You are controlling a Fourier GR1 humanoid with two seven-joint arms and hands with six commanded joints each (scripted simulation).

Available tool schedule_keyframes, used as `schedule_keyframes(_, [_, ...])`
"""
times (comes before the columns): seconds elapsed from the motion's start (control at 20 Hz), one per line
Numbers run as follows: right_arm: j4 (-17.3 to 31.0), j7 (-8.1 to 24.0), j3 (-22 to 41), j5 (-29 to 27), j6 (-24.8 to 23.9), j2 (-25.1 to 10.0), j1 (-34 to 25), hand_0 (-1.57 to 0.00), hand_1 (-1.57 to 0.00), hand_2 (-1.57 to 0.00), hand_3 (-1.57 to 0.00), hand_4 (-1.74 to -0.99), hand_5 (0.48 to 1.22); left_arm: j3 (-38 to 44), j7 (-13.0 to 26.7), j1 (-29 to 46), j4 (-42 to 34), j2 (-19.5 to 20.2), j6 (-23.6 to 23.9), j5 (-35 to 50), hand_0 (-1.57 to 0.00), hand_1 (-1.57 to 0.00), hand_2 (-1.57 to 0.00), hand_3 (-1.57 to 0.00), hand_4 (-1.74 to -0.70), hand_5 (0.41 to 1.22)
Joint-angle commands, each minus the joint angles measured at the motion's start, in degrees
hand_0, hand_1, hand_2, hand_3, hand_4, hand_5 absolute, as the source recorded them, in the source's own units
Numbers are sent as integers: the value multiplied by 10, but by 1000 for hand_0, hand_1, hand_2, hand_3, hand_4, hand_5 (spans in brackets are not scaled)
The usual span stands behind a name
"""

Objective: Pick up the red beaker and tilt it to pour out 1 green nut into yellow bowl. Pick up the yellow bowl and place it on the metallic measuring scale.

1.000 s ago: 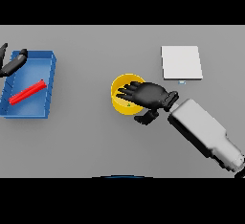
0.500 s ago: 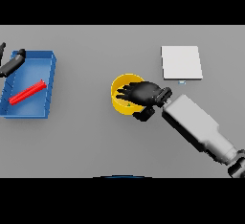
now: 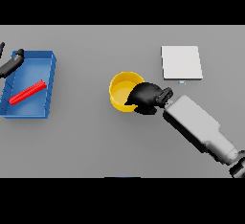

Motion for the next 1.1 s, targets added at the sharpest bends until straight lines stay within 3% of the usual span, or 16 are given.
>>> schedule_keyframes(0.0, [-3,6,4,3,-3,0,0,-1356,-1341,-1192,-1041,-1660,1163,-1,-1,-4,0,-3,0,-1,1,1,1,1,-725,698])
schedule_keyframes(0.15, [4,1,3,0,-16,2,-3,-1461,-1453,-1264,-1218,-1699,1191,0,1,-5,7,4,-8,-2,1,1,1,1,-719,697])
schedule_keyframes(0.45, [-17,8,-22,-20,-4,-11,-5,-1542,-1540,-1331,-1340,-1730,1213,-1,11,-3,-5,7,-7,2,1,1,1,1,-717,696])
schedule_keyframes(0.75, [-92,26,-70,-49,40,-51,-2,-1563,-1563,-1432,-1208,-1738,1219,-3,10,-7,0,2,-6,-2,1,1,1,1,-722,688])
schedule_keyframes(0.85, [-96,52,-84,-43,30,-58,-8,-1566,-1566,-1455,-1180,-1739,1220,-7,10,-5,-9,4,-8,-4,1,1,1,1,-714,686])
schedule_keyframes(1.05, [-98,52,-99,-45,29,-70,-8,-1561,-1569,-1524,-1161,-1740,1220,-3,14,1,-23,13,-2,1,1,1,1,1,-720,688])
